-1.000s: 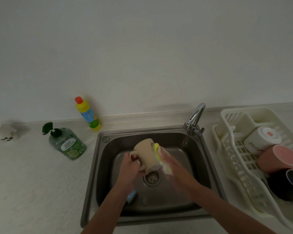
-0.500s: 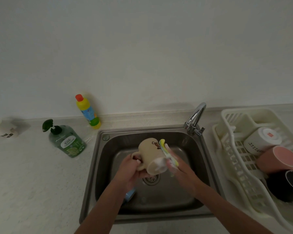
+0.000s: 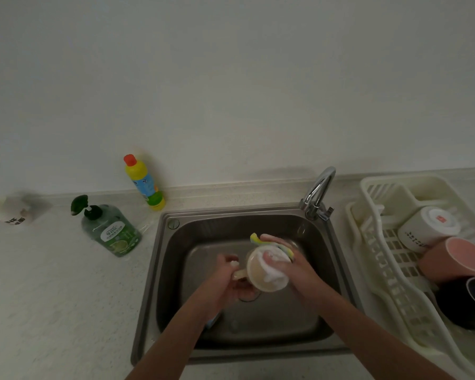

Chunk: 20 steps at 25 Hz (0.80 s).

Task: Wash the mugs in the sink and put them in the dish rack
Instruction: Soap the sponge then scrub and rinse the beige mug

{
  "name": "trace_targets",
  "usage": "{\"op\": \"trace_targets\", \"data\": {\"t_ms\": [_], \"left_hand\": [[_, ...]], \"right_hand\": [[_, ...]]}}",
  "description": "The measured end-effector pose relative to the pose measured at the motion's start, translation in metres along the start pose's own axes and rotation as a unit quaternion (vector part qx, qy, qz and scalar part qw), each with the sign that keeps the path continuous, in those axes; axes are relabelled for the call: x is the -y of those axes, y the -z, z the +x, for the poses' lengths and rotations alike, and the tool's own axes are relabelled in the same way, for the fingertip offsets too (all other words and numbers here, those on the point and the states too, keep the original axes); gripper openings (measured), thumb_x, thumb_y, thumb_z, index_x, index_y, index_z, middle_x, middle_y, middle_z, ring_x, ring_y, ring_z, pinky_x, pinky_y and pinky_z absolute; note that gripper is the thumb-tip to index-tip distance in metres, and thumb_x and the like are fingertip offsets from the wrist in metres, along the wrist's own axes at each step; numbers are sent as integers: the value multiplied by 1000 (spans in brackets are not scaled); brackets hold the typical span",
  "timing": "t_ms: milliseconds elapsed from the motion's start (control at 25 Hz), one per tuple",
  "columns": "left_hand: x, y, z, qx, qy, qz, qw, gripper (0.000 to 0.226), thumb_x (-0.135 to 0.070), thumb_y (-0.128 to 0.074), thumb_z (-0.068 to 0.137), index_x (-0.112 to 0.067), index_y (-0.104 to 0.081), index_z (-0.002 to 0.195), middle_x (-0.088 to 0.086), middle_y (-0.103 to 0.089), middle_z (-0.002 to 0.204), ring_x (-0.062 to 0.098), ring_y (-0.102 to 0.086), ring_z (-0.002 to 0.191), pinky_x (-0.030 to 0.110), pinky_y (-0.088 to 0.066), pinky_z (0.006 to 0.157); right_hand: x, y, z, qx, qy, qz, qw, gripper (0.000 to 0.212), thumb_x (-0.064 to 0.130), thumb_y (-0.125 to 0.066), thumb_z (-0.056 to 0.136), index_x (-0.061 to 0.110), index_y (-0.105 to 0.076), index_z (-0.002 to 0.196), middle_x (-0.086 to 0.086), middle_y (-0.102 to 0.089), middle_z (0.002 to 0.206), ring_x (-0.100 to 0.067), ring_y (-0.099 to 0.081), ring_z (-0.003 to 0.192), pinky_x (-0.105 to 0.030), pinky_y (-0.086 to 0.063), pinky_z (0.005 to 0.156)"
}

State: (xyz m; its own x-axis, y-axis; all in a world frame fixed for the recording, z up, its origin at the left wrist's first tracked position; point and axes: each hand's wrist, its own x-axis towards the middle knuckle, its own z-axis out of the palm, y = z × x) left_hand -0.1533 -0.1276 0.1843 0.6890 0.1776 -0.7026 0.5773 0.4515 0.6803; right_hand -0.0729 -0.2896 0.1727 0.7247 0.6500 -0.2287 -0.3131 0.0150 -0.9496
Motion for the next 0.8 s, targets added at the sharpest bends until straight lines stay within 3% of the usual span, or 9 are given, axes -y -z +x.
{"op": "trace_targets", "data": {"t_ms": [80,160,240,280,400,520,600,680,800], "left_hand": [[5,-3,7,-62,-66,122,988,12,-18,-39,104,-14,-50,102,18,-59,98,30,-61,76,35,-54,55],[13,6,8,-37,-163,247,954,18,-24,-47,102,-9,-54,95,12,-59,94,22,-61,74,25,-51,54],[16,17,7,-10,-211,358,909,21,-32,-53,93,-13,-59,90,5,-59,95,21,-62,80,29,-53,64],[13,18,3,7,-205,391,897,18,-30,-54,89,-14,-61,87,4,-62,91,19,-63,79,32,-55,68],[10,17,4,42,-147,390,908,15,-17,-57,91,-12,-67,80,5,-69,76,14,-68,72,31,-59,72],[14,23,6,58,-127,381,914,16,-15,-60,94,-5,-71,89,9,-73,80,14,-72,74,23,-56,67],[15,26,5,73,-130,351,924,19,-21,-64,93,-4,-71,94,13,-75,84,21,-73,80,28,-58,75],[15,25,2,71,-136,304,940,21,-21,-66,93,-2,-71,98,18,-73,87,27,-71,81,31,-58,80],[11,25,2,25,-144,270,952,19,-15,-64,95,2,-69,99,21,-69,80,26,-67,75,27,-57,72]], "right_hand": [[-5,-1,1,-38,-110,61,991,55,39,-75,74,20,-66,125,-10,-68,123,-28,-68,108,-38,-57,78],[-7,-3,-1,-45,-181,66,980,61,52,-77,71,19,-68,122,-17,-70,116,-32,-69,103,-38,-57,75],[-5,-3,-3,-49,-216,83,971,56,54,-71,80,16,-67,122,-19,-70,116,-32,-70,100,-37,-57,71],[-4,-1,-5,-48,-225,91,969,53,53,-66,84,16,-67,122,-19,-70,117,-32,-69,101,-37,-58,72],[-4,-2,-3,-34,-234,66,969,52,55,-64,83,18,-69,119,-15,-72,114,-31,-69,105,-40,-57,81],[-8,-2,6,-75,-193,1,978,47,50,-65,85,14,-70,115,-13,-74,105,-27,-71,98,-32,-58,72],[-8,1,8,-80,-121,-81,986,37,42,-56,97,16,-68,119,-5,-75,102,-12,-72,90,-22,-55,71],[-3,5,7,-78,-38,-214,973,39,42,-49,101,25,-56,135,9,-70,112,-1,-67,96,-21,-54,82],[-3,10,6,-30,36,-391,919,44,38,-48,102,30,-42,145,18,-43,144,-2,-45,131,-31,-40,110]]}}
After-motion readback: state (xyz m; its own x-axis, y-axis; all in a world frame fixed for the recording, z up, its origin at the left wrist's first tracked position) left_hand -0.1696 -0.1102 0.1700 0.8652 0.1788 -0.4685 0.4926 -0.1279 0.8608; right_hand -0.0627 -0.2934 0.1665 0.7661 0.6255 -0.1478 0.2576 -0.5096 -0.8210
